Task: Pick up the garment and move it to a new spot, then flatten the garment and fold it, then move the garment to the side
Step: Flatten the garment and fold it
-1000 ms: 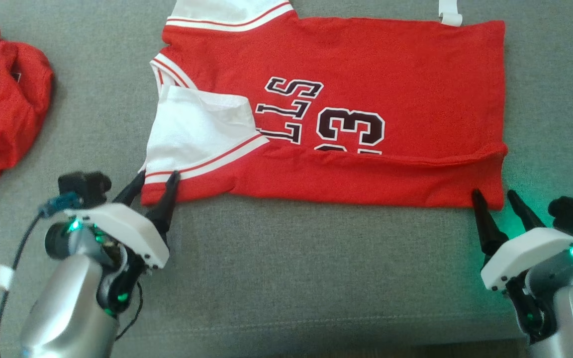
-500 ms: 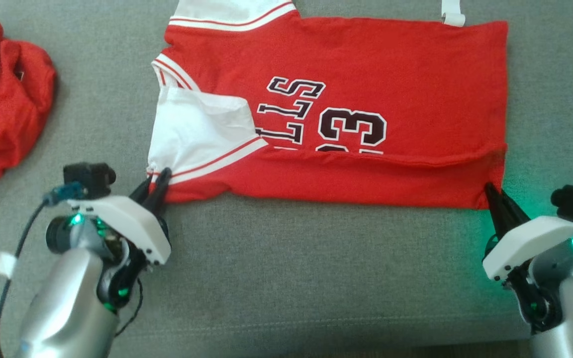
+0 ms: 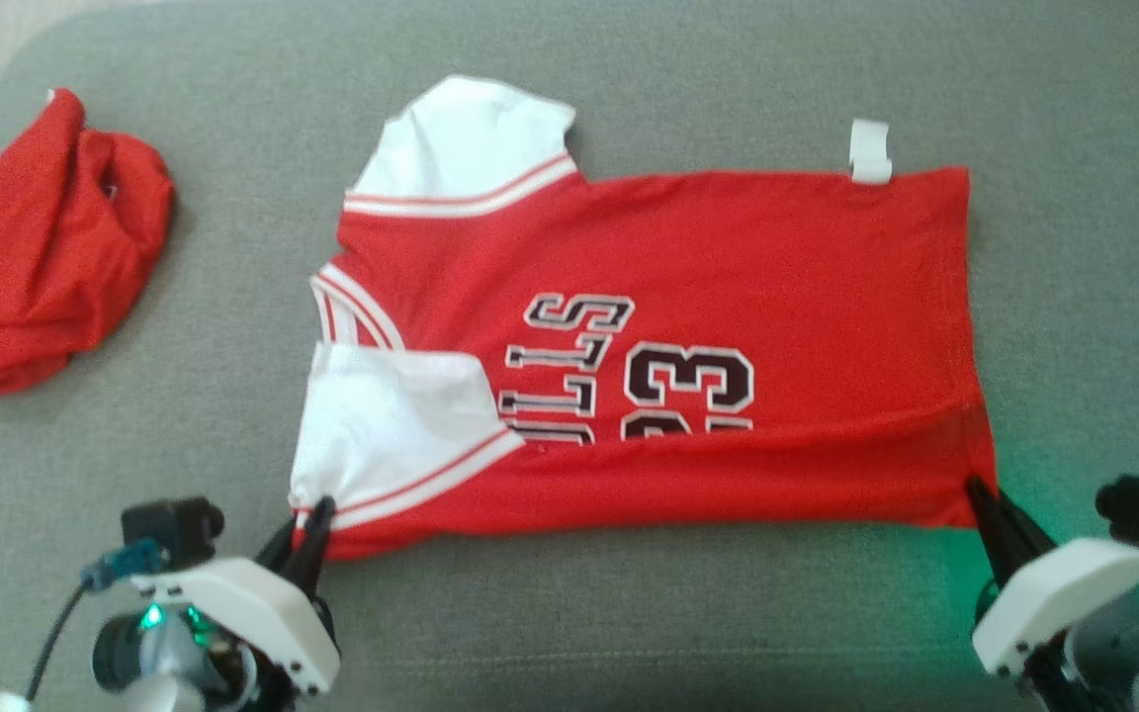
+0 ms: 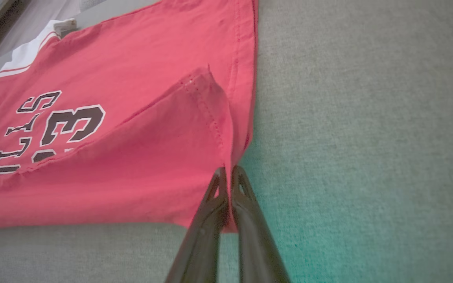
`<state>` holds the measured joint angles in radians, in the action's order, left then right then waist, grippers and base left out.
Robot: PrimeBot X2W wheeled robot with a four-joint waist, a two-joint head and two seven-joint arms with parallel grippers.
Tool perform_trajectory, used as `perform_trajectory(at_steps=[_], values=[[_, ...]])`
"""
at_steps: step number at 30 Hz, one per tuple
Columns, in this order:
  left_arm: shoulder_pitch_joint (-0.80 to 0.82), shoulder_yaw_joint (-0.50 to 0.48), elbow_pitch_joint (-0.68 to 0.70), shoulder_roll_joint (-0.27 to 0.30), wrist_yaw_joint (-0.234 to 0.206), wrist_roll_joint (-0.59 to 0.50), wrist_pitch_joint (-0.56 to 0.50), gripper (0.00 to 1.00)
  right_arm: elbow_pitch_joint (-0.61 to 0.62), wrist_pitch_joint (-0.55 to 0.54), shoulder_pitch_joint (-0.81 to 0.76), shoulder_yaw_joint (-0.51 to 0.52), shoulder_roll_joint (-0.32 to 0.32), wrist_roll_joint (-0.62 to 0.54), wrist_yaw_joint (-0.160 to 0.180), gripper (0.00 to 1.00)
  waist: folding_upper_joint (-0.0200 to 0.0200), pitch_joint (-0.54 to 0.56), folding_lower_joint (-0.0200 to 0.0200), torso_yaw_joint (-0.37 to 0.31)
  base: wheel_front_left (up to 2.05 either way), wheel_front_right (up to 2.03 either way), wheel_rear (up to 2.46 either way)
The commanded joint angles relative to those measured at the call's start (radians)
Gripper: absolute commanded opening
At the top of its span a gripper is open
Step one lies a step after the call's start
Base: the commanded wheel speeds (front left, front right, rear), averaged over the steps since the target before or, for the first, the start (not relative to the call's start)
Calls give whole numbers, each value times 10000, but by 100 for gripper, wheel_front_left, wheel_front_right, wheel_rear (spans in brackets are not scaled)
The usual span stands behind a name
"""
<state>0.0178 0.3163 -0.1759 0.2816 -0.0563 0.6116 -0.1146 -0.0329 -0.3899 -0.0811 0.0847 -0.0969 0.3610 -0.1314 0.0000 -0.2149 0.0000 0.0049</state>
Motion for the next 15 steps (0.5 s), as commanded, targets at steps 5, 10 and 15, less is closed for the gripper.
perform_trajectory(at_steps=[5, 10, 15], values=[[-315, -292, 713, 81, -318, 197, -159, 20, 684, -192, -396, -7, -74, 38, 7, 32, 0, 337, 0, 138, 0, 0, 0], [-319, -297, 810, 36, -509, 7, 111, 100, 837, 46, -600, 89, -5, -31, 7, 100, 0, 499, 0, 163, 0, 0, 0], [-91, -464, 1372, 202, -1022, -1056, 1537, 100, 1893, 1385, -588, 280, 158, -629, 7, 100, 0, 688, 0, 151, 0, 0, 0]])
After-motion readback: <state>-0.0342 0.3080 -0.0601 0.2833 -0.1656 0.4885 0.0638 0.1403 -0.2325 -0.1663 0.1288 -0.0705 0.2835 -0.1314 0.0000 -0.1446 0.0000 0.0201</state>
